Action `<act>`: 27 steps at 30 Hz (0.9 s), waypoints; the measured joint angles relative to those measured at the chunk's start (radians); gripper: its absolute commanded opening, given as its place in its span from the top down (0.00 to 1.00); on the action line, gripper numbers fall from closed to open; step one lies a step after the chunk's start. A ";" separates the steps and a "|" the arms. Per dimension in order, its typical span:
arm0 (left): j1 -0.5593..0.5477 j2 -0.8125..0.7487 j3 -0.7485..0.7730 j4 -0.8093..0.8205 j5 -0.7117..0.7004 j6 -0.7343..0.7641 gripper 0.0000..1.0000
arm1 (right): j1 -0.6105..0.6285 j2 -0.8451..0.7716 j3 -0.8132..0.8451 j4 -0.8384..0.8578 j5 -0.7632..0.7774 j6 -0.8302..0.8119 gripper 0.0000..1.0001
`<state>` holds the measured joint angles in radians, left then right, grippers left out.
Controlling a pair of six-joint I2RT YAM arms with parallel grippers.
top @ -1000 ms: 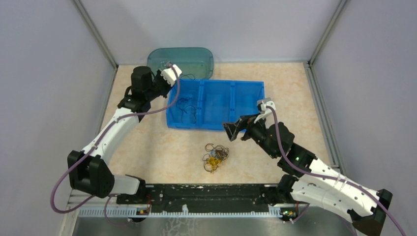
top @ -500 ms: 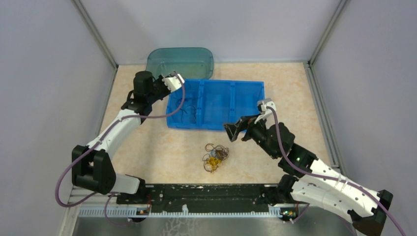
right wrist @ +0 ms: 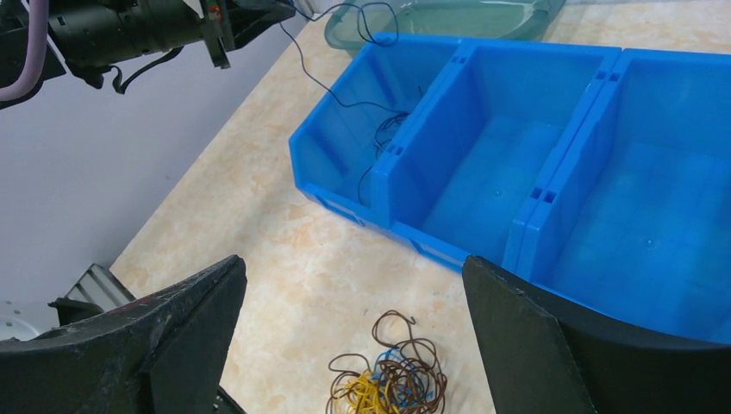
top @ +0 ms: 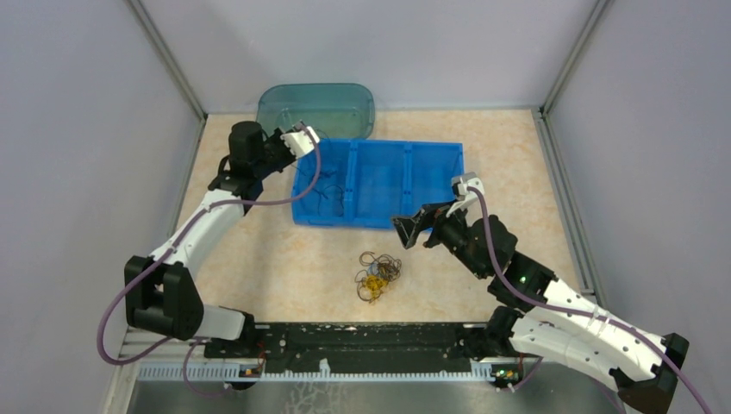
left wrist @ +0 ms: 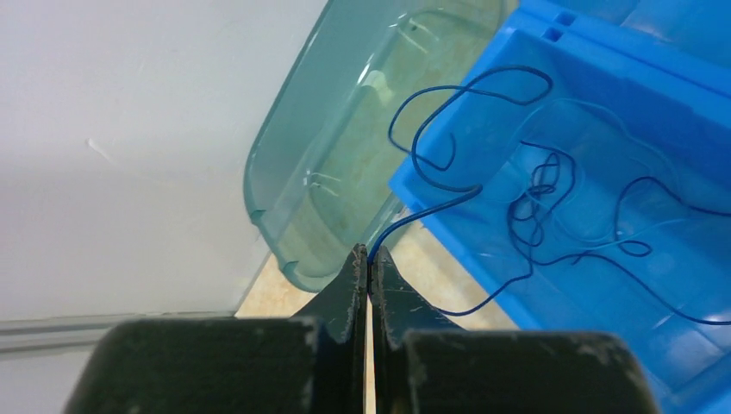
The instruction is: Untangle the cables
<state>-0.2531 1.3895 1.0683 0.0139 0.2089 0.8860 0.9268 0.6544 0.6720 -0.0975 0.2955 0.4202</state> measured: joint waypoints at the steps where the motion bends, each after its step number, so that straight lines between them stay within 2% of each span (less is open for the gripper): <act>1: -0.004 0.000 0.000 -0.008 0.005 -0.014 0.99 | 0.000 0.000 0.000 0.000 0.000 0.000 0.03; 12: -0.189 0.025 -0.037 -0.097 -0.002 -0.153 0.99 | 0.000 -0.011 0.000 -0.002 0.005 0.003 0.04; 19: -0.168 0.171 -0.037 -0.100 -0.103 -0.206 0.99 | 0.000 -0.035 0.000 -0.008 0.023 0.003 0.03; 27: -0.105 0.196 -0.035 -0.040 -0.174 -0.226 0.99 | 0.000 -0.027 0.000 -0.011 0.029 0.003 0.03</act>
<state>-0.3576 1.5860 1.0328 -0.0265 0.0353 0.6598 0.9268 0.6273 0.6716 -0.1089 0.3244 0.4229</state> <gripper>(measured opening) 0.014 0.968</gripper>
